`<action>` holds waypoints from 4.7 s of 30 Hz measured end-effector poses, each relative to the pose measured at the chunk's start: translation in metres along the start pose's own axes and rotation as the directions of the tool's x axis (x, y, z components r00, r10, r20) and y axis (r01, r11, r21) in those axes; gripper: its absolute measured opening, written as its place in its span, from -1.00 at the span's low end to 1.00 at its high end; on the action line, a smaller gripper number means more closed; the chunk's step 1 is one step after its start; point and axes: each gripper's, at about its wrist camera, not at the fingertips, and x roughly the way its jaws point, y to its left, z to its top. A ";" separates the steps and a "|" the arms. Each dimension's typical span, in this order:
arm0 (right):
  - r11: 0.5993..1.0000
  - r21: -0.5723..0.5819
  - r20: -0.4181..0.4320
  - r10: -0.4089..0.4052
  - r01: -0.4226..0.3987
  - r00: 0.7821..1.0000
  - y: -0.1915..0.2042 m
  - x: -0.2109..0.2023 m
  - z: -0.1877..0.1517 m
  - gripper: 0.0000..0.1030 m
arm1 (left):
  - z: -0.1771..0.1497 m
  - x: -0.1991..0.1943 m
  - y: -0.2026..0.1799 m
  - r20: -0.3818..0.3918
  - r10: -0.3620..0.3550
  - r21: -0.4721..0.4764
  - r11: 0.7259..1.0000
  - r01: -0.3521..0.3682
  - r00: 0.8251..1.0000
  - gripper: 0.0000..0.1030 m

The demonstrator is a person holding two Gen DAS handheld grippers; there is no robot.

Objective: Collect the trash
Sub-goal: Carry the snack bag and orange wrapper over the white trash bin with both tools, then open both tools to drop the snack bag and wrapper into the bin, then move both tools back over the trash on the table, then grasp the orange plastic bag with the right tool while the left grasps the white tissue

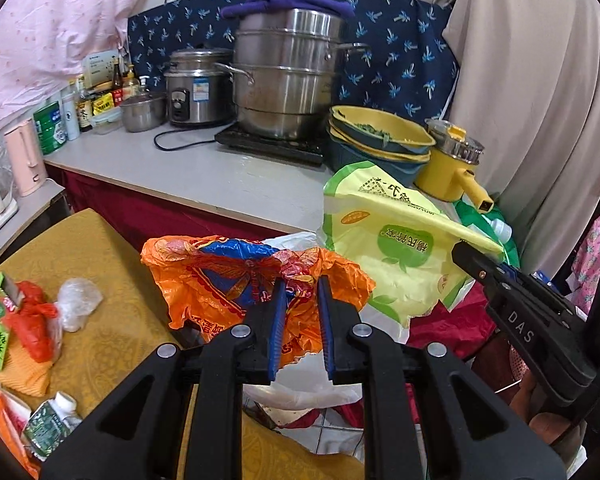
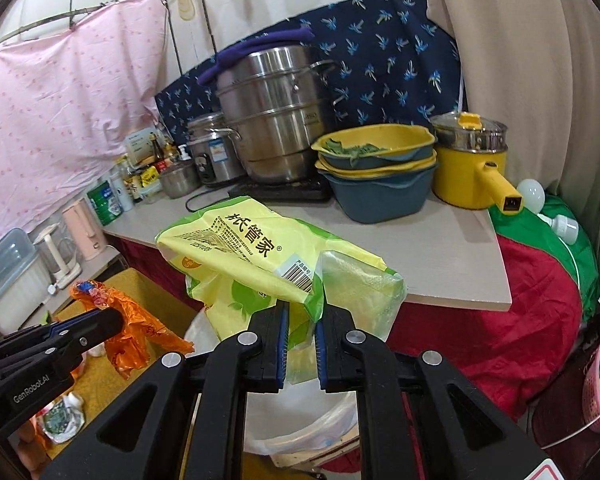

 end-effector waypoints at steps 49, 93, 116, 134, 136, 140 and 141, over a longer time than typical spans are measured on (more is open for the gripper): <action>0.996 -0.005 -0.038 0.086 -0.087 0.996 0.059 -0.006 -0.027 0.21 | -0.030 -0.031 0.068 0.010 0.131 -0.106 0.986 -0.129 0.991 0.39; 0.812 -0.166 -0.478 0.429 -0.559 0.766 0.386 -0.005 -0.197 0.28 | -0.238 -0.173 0.368 -0.209 0.318 -0.613 0.695 -0.377 0.925 0.70; 0.743 -0.126 -0.559 0.495 -0.658 0.666 0.420 0.003 -0.223 -0.59 | -0.237 -0.172 0.374 -0.112 0.159 -0.651 0.734 -0.193 0.981 -0.71; 0.763 -0.066 -0.502 0.532 -0.643 0.682 0.358 -0.030 -0.205 -0.83 | -0.221 -0.197 0.324 -0.087 0.207 -0.564 0.796 -0.220 0.974 -0.75; 0.768 -0.054 -0.498 0.534 -0.638 0.684 0.355 -0.031 -0.204 -0.64 | -0.222 -0.196 0.319 -0.090 0.209 -0.558 0.800 -0.223 0.974 -0.75; 0.775 -0.051 -0.487 0.531 -0.630 0.693 0.356 -0.030 -0.204 -0.23 | -0.224 -0.194 0.315 -0.101 0.211 -0.552 0.801 -0.232 0.972 -0.75; 0.779 -0.055 -0.489 0.524 -0.624 0.697 0.357 -0.028 -0.207 -0.12 | -0.225 -0.194 0.315 -0.103 0.212 -0.553 0.800 -0.233 0.972 -0.75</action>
